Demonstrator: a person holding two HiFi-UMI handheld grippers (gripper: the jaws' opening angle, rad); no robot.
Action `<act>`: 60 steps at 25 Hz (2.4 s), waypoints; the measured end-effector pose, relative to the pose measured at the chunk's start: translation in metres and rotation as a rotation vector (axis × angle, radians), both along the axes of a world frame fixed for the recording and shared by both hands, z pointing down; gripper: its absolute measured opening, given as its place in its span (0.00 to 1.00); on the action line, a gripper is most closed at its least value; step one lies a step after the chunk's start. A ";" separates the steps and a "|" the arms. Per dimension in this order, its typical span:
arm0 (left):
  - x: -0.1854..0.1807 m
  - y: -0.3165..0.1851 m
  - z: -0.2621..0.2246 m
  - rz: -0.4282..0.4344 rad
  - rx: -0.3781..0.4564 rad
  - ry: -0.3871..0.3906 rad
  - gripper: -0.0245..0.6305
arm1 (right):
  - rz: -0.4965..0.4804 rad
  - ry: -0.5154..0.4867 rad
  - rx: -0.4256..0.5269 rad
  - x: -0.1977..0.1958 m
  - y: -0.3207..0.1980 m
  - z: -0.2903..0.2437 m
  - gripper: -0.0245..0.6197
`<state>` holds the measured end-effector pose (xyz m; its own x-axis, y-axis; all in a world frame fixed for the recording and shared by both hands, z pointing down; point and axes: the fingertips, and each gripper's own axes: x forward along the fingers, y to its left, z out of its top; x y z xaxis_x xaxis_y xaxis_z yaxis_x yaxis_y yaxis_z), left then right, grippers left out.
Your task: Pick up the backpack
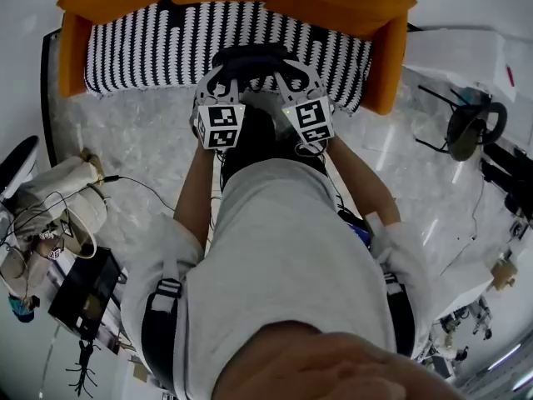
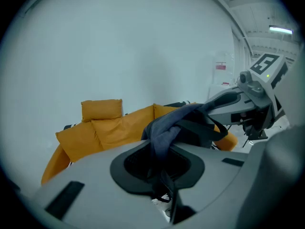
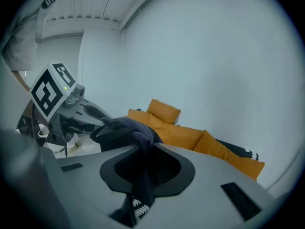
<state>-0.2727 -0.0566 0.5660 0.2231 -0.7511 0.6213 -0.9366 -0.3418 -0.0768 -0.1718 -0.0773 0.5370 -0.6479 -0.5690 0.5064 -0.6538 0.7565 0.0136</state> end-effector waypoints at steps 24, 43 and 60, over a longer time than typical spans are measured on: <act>0.161 0.084 -0.143 0.054 0.243 0.055 0.13 | 0.140 -0.195 0.194 0.159 0.099 -0.136 0.15; 0.214 0.138 -0.198 0.024 0.372 0.131 0.13 | 0.250 -0.304 0.269 0.218 0.154 -0.190 0.15; 0.217 0.145 -0.203 0.041 0.376 0.118 0.13 | 0.248 -0.307 0.273 0.220 0.161 -0.191 0.15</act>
